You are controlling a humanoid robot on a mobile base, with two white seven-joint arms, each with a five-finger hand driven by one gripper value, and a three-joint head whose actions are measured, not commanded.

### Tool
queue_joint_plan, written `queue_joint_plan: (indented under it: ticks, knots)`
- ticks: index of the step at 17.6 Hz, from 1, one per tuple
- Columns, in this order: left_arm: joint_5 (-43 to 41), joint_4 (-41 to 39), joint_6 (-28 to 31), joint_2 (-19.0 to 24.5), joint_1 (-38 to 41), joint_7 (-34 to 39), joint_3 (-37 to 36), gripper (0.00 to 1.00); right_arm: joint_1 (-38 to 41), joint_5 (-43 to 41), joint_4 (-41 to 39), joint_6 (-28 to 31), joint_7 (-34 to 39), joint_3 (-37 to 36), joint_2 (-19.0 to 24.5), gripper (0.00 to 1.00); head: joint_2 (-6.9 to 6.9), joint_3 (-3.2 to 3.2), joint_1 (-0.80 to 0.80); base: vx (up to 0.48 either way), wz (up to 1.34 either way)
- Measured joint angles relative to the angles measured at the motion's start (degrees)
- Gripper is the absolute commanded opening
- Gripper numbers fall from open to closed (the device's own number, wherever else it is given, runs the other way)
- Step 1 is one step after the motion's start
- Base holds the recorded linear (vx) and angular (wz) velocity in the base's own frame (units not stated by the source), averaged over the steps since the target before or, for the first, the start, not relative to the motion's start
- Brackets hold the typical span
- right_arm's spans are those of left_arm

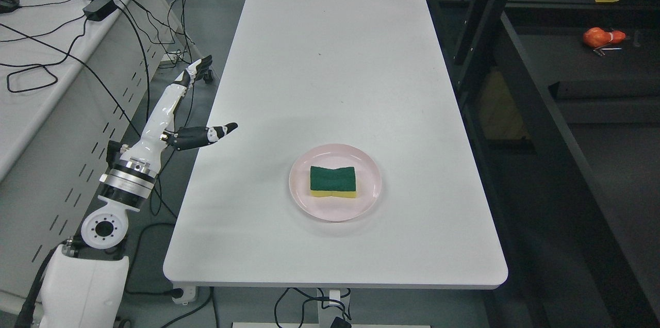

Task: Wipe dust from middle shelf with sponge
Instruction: 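Raise the left hand and reach toward the sponge on the pink plate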

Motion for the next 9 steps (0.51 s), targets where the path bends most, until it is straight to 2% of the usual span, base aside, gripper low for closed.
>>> queue_joint_plan:
  ticks: [5, 9]
  knots:
    - [-15.1, 5.8, -3.3, 1.0, -10.2, -1.7, -10.5, 0.97, 0.0, 0.0, 0.0, 0.0, 0.0, 0.0, 0.0, 1.00, 0.00, 0.00, 0.00, 0.000, 0.00]
    - [-22.6, 10.0, -6.0, -0.4, -14.5, -3.8, -17.2, 0.95, 0.0, 0.0, 0.0, 0.0, 0.0, 0.0, 0.0, 1.00, 0.00, 0.00, 0.00, 0.000, 0.00]
